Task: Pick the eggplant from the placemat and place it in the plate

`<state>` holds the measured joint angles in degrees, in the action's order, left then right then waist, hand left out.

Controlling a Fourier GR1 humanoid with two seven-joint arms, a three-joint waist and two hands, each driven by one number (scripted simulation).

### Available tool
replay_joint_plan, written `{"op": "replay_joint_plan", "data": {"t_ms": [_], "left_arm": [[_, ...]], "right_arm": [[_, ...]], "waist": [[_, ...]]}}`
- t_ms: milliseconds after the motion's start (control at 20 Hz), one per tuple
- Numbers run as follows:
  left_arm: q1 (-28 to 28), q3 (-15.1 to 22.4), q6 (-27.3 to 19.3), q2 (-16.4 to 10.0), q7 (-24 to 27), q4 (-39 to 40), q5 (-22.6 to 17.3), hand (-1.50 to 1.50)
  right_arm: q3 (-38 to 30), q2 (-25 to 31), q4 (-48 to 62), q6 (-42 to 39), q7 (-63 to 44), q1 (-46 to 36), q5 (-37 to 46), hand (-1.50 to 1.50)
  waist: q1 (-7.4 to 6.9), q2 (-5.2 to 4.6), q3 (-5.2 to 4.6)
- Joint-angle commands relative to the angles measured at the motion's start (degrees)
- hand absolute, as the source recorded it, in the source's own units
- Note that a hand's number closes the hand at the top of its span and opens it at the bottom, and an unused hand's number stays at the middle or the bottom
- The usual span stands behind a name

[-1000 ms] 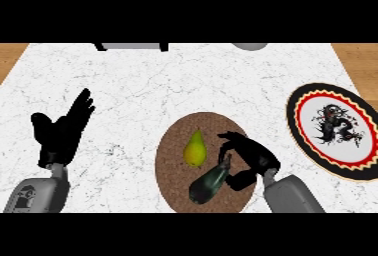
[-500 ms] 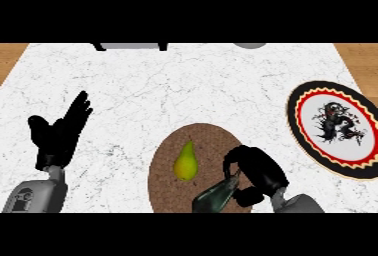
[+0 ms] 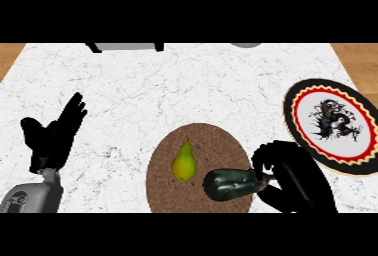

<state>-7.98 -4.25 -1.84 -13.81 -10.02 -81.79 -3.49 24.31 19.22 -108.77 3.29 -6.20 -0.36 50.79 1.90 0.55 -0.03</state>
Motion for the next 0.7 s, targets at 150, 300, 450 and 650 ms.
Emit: {"op": "replay_joint_plan", "data": {"t_ms": [150, 300, 450, 650], "left_arm": [[0.95, -0.11, 1.61, 0.10, 1.10, 0.60, -0.42, 0.00], [0.23, 0.92, 0.82, 1.24, 3.45, 1.76, 1.35, 0.00], [2.60, 2.34, -0.20, 2.64, 1.10, -1.99, 2.15, 0.00], [-1.59, -0.11, 1.95, 0.58, -0.27, 0.39, 0.14, 0.00]], "right_arm": [[-11.59, 1.32, -8.24, 9.81, 0.04, 8.09, -0.57, 1.50], [-19.03, 1.53, -10.43, 4.12, -2.81, 5.53, -10.48, 1.50], [-24.03, 1.39, -3.67, 4.37, -0.26, 3.45, -14.40, 1.50], [-34.83, 6.16, 6.43, 2.01, 6.31, -0.01, -23.49, 1.50]], "waist": [[-1.07, -0.41, 0.05], [-1.36, -0.54, 0.04], [-1.97, -0.53, 0.06], [-1.90, -0.64, 0.08]]}}
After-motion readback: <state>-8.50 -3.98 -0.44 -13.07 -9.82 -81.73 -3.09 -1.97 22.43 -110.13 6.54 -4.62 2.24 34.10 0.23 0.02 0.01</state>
